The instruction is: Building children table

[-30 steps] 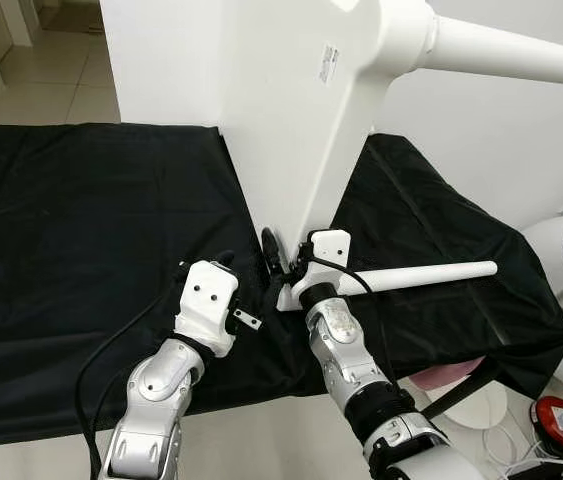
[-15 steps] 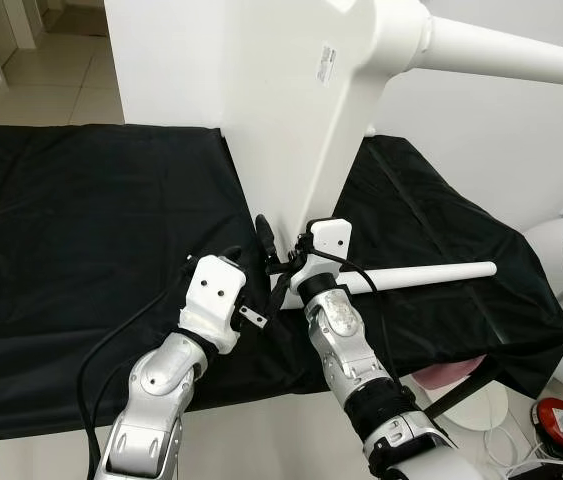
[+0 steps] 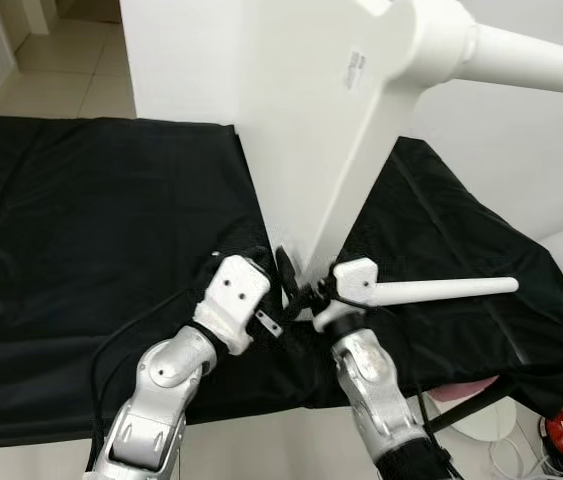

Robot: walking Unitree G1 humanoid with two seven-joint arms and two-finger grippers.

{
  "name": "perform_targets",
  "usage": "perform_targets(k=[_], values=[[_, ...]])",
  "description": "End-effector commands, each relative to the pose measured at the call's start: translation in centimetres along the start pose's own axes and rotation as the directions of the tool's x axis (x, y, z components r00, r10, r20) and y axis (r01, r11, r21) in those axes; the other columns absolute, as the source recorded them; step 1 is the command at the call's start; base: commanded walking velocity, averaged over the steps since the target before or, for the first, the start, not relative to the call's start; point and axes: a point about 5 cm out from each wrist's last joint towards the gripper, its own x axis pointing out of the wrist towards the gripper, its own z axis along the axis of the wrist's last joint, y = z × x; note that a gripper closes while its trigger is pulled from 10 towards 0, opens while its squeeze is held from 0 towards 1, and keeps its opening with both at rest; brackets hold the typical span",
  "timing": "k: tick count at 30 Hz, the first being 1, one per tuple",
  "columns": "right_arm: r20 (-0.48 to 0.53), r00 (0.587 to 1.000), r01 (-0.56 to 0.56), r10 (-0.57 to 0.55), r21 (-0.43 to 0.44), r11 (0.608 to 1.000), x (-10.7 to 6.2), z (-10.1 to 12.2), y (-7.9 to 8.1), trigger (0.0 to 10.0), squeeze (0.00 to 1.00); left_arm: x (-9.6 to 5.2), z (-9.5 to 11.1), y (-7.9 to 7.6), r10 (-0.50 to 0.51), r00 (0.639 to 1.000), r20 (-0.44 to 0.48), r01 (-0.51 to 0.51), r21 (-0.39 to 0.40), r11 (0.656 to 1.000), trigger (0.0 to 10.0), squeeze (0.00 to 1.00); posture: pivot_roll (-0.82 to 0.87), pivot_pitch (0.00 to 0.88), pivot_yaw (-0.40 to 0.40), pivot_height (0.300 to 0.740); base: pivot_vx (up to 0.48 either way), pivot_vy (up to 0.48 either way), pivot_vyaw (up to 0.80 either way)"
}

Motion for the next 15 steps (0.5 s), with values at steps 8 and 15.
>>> perform_targets(k=[8,15], values=[[-0.120,0.993,-0.002,-0.006,-0.071,0.997,-3.9,-1.0,-2.0,10.0,0.00,-0.4,0.7,1.8,0.062,0.998,0.000,-0.062,0.022,0.998,10.0,0.00,0.05,0.000,-0.088,0.740,0.000,0.000,0.00],[-0.198,0.980,-0.013,-0.009,-0.109,0.994,-6.8,-1.2,-3.4,10.0,0.00,-0.4,0.8,2.1,0.024,0.999,-0.021,-0.024,0.005,1.000,10.0,0.00,0.04,0.000,-0.078,0.740,0.000,0.000,0.00]])
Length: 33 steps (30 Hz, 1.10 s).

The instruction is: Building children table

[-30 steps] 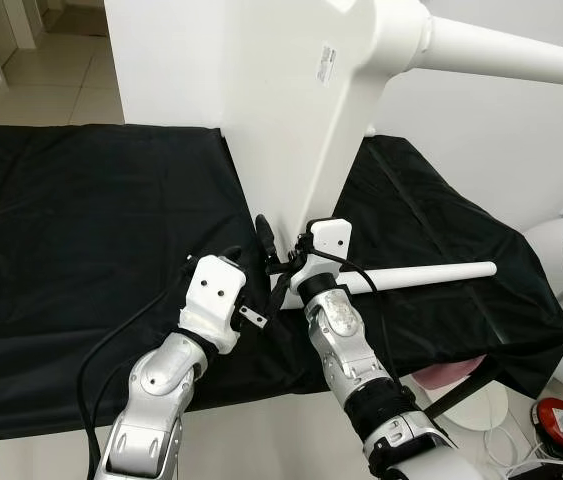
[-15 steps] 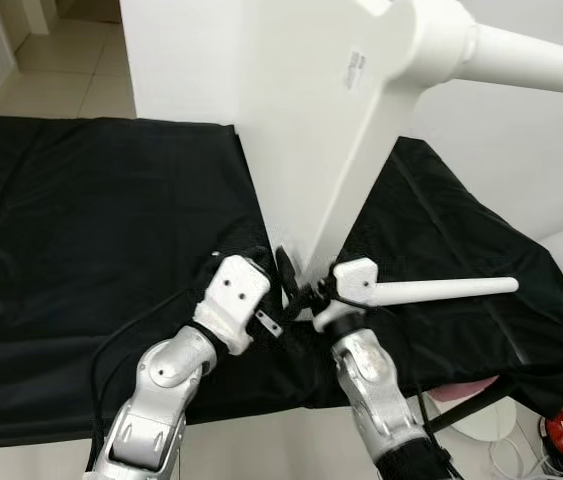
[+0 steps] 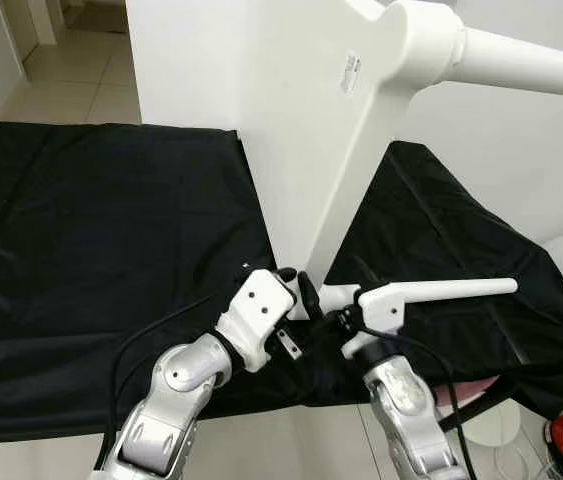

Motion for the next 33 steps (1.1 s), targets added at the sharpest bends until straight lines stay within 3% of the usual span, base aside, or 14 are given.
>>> perform_targets(k=[1,9,11,12,14,16,17,18,19,21,23,28,29,33], values=[[-0.136,0.990,0.027,-0.030,-0.023,0.999,-2.8,-2.0,-1.6,10.0,0.00,-1.6,1.6,3.8,0.211,0.977,0.035,-0.213,0.071,0.974,10.0,0.00,0.04,0.000,-0.075,0.740,0.000,0.000,0.00],[-0.139,0.989,0.040,-0.041,-0.008,0.999,-2.7,-1.9,-2.1,10.0,0.00,-1.7,1.9,2.5,0.072,0.996,0.051,-0.076,0.081,0.994,10.0,0.00,0.03,0.000,-0.064,0.740,0.000,0.000,0.00],[-0.112,0.992,0.060,-0.053,0.061,0.996,-1.6,-1.3,-1.7,10.0,0.00,-2.3,2.2,1.2,-0.050,0.997,0.064,0.046,0.059,0.997,10.0,0.00,0.03,0.000,-0.063,0.740,0.000,0.000,0.00],[-0.112,0.992,0.060,-0.053,0.061,0.996,-1.6,-1.3,-1.7,10.0,0.00,-2.3,2.2,1.2,-0.050,0.997,0.064,0.046,0.059,0.997,10.0,0.00,0.03,0.000,-0.063,0.740,0.000,0.000,0.00],[-0.095,0.994,0.073,-0.059,0.154,0.985,-0.6,-0.8,-1.1,10.0,0.00,-2.9,2.0,0.3,-0.141,0.989,0.035,0.140,0.019,0.990,10.0,0.00,0.04,0.000,-0.061,0.740,0.000,0.000,0.00],[-0.091,0.994,0.077,-0.060,0.194,0.978,-0.3,-0.6,-0.8,10.0,0.00,-3.0,1.9,0.2,-0.154,0.988,0.020,0.154,0.009,0.988,10.0,0.00,0.04,0.000,-0.061,0.740,0.000,0.000,0.00],[-0.091,0.994,0.077,-0.060,0.194,0.978,-0.3,-0.6,-0.8,10.0,0.00,-3.0,1.9,0.2,-0.154,0.988,0.020,0.154,0.009,0.988,10.0,0.00,0.04,0.000,-0.061,0.740,0.000,0.000,0.00],[-0.087,0.994,0.084,-0.063,0.275,0.958,0.2,-0.3,-0.6,10.0,0.00,-3.2,1.8,0.3,-0.165,0.986,0.002,0.165,0.010,0.986,10.0,0.00,0.04,0.000,-0.063,0.740,0.000,0.000,0.00],[-0.087,0.994,0.084,-0.063,0.275,0.958,0.2,-0.3,-0.6,10.0,0.00,-3.2,1.8,0.3,-0.165,0.986,0.002,0.165,0.010,0.986,10.0,0.00,0.04,0.000,-0.063,0.740,0.000,0.000,0.00],[-0.067,0.997,0.054,-0.028,0.411,0.910,0.8,0.4,-0.1,10.0,0.00,-3.6,1.6,0.7,-0.164,0.986,-0.016,0.165,0.015,0.986,10.0,0.00,0.04,0.000,-0.059,0.740,0.000,0.000,0.00],[-0.059,0.998,0.038,-0.013,0.449,0.893,1.0,0.7,0.2,10.0,0.00,-3.8,1.5,0.8,-0.161,0.987,-0.021,0.161,0.020,0.987,10.0,0.00,0.04,0.000,-0.059,0.740,0.000,0.000,0.00],[-0.056,0.998,0.038,-0.015,0.444,0.895,1.0,0.8,0.1,10.0,0.00,-3.8,1.5,1.5,-0.119,0.993,-0.022,0.120,0.015,0.993,10.0,0.00,0.04,0.000,-0.059,0.740,0.000,0.000,0.00],[-0.066,0.997,0.063,-0.038,0.420,0.906,0.7,0.6,-0.3,10.0,0.00,-3.7,1.7,2.2,-0.050,0.999,-0.017,0.051,0.028,0.998,10.0,0.00,0.04,0.000,-0.055,0.740,0.000,0.000,0.00],[-0.077,0.995,0.082,-0.055,0.402,0.912,0.3,0.4,-0.7,10.0,0.00,-3.5,1.9,3.0,0.011,1.000,-0.010,-0.011,0.029,1.000,10.0,0.00,0.04,0.000,-0.055,0.740,0.000,0.000,0.00]])
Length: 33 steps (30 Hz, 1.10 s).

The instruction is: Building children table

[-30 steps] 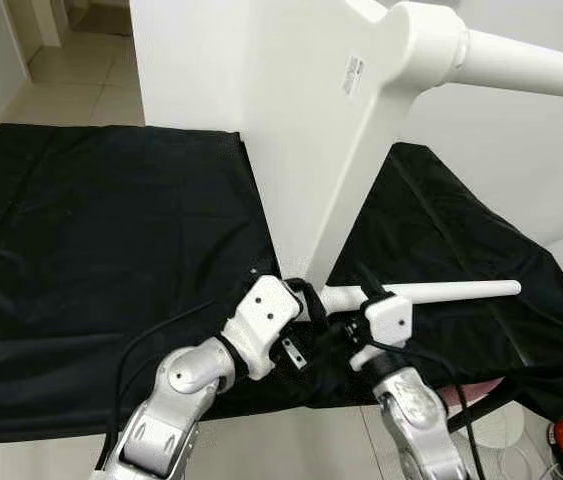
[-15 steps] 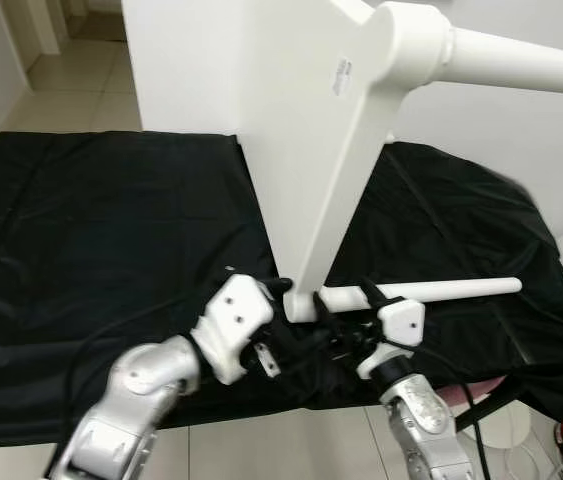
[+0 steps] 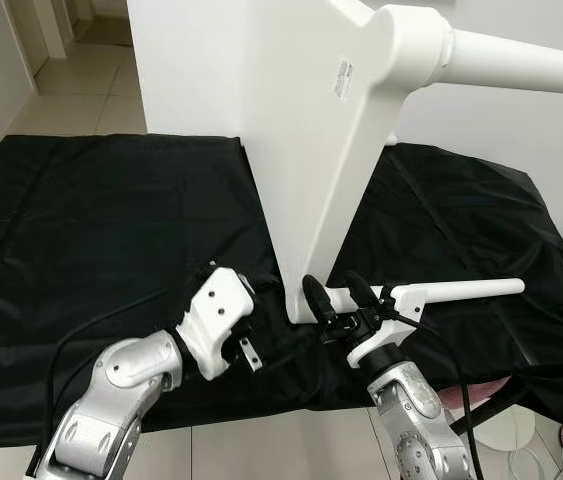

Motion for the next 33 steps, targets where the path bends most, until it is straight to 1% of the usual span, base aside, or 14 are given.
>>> perform_targets(k=[1,2,3,4,9,11,16,18,19,23,26,28,30,33], values=[[-0.015,0.999,0.043,-0.043,-0.043,0.998,-0.9,-0.1,-1.1,10.0,0.00,0.0,0.0,1.9,0.223,0.975,-0.011,-0.223,-0.007,0.975,10.0,0.00,0.04,0.000,-0.054,0.740,0.000,0.000,0.00],[-0.015,0.999,0.043,-0.043,-0.043,0.998,-0.9,-0.1,-1.1,10.0,0.00,0.0,0.0,1.9,0.223,0.975,-0.011,-0.223,-0.007,0.975,10.0,0.00,0.04,0.000,-0.054,0.740,0.000,0.000,0.00],[-0.026,0.998,0.060,-0.061,-0.052,0.997,-1.6,-0.2,-1.5,10.0,0.00,-0.1,0.2,2.7,0.310,0.951,-0.009,-0.310,-0.016,0.951,10.0,0.00,0.04,0.000,-0.055,0.740,0.000,0.000,0.00],[-0.040,0.998,0.056,-0.059,-0.068,0.996,-2.3,-0.2,-1.7,10.0,0.00,-0.2,0.3,2.8,0.339,0.941,0.000,-0.339,-0.033,0.940,10.0,0.00,0.04,0.000,-0.054,0.740,0.000,0.000,0.00],[-0.086,0.996,0.007,-0.014,-0.082,0.997,-3.6,-0.2,-2.0,10.0,0.00,-0.2,0.4,2.3,0.331,0.944,0.011,-0.330,-0.032,0.943,10.0,0.00,0.04,0.000,-0.049,0.740,0.000,0.000,0.00],[-0.122,0.992,0.016,-0.033,-0.136,0.991,-4.9,0.2,-3.4,10.0,0.00,0.0,0.2,2.3,0.337,0.941,-0.017,-0.338,-0.037,0.941,10.0,0.00,0.03,0.000,-0.043,0.740,0.000,0.000,0.00],[-0.122,0.989,0.066,-0.086,-0.156,0.986,-5.7,0.8,-4.7,10.0,0.00,0.6,-0.2,2.3,0.350,0.935,-0.057,-0.352,-0.028,0.936,10.0,0.00,0.02,0.000,-0.036,0.740,0.000,0.000,0.00],[-0.122,0.989,0.066,-0.086,-0.156,0.986,-5.7,0.8,-4.7,10.0,0.00,0.6,-0.2,2.3,0.350,0.935,-0.057,-0.352,-0.028,0.936,10.0,0.00,0.02,0.000,-0.036,0.740,0.000,0.000,0.00],[-0.094,0.987,0.113,-0.133,-0.187,0.976,-5.9,1.5,-5.6,10.0,0.00,1.7,-0.4,2.1,0.351,0.932,-0.090,-0.354,-0.015,0.935,10.0,0.00,0.01,0.000,-0.027,0.740,0.000,0.000,0.00],[-0.059,0.986,0.142,-0.156,-0.192,0.971,-5.5,2.0,-5.8,10.0,0.00,2.8,-1.0,2.0,0.368,0.922,-0.123,-0.369,0.011,0.929,10.0,0.00,0.00,0.000,-0.020,0.740,0.000,0.000,0.00],[-0.058,0.987,0.139,-0.153,-0.194,0.971,-5.3,2.0,-5.7,10.0,0.00,2.9,-1.1,2.1,0.372,0.919,-0.129,-0.374,0.009,0.928,10.0,0.00,0.00,0.000,-0.020,0.740,0.000,0.000,0.00],[-0.062,0.990,0.112,-0.127,-0.195,0.974,-4.9,2.0,-5.4,10.0,0.00,2.9,-1.0,2.2,0.366,0.922,-0.126,-0.368,0.008,0.930,10.0,0.00,-0.01,0.000,-0.017,0.740,0.000,0.000,0.00],[-0.081,0.996,0.014,-0.030,-0.190,0.982,-3.9,1.9,-4.2,10.0,0.00,2.8,-0.6,2.5,0.313,0.943,-0.116,-0.315,-0.003,0.949,10.0,0.00,-0.01,0.000,-0.015,0.740,0.000,0.000,0.00],[-0.091,0.996,-0.036,0.019,-0.194,0.980,-3.1,1.9,-3.8,10.0,0.00,2.7,-0.5,2.6,0.282,0.952,-0.119,-0.284,-0.003,0.959,10.0,0.00,-0.01,0.000,-0.015,0.740,0.000,0.000,0.00]])
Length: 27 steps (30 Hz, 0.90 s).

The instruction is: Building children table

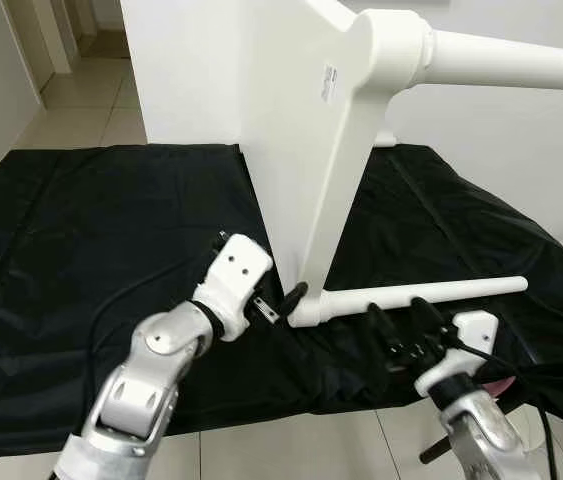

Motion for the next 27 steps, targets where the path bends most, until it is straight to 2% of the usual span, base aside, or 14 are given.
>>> perform_targets(k=[1,5,7,14,27], values=[[-0.017,0.999,-0.028,0.028,-0.004,1.000,0.2,-0.1,0.2,10.0,0.00,0.1,-0.1,0.2,0.028,1.000,-0.013,-0.028,-0.011,1.000,10.0,0.00,-0.01,0.000,-0.015,0.740,0.000,0.000,0.00],[-0.004,0.999,-0.053,0.053,-0.019,0.998,1.2,0.3,0.1,10.0,0.00,0.6,0.1,0.4,0.036,0.999,-0.015,-0.036,-0.002,0.999,10.0,0.00,-0.01,0.000,-0.020,0.740,0.000,0.000,0.00],[0.001,0.998,-0.062,0.062,-0.026,0.998,1.6,0.5,0.0,10.0,0.00,1.1,0.4,0.5,0.039,0.999,-0.016,-0.040,-0.026,0.999,10.0,0.00,-0.01,0.000,-0.025,0.740,0.000,0.000,0.00],[0.004,0.998,-0.063,0.063,-0.030,0.998,1.8,0.6,-0.1,10.0,0.00,1.8,0.5,0.5,0.053,0.998,-0.023,-0.054,-0.039,0.998,10.0,0.00,-0.01,0.000,-0.026,0.740,0.000,0.000,0.00],[-0.031,0.999,0.018,-0.019,-0.016,1.000,-0.8,0.0,-0.7,10.0,0.00,3.5,1.1,1.4,0.116,0.992,-0.041,-0.120,-0.104,0.987,10.0,0.00,-0.05,0.000,-0.002,0.740,0.000,0.000,0.00]])
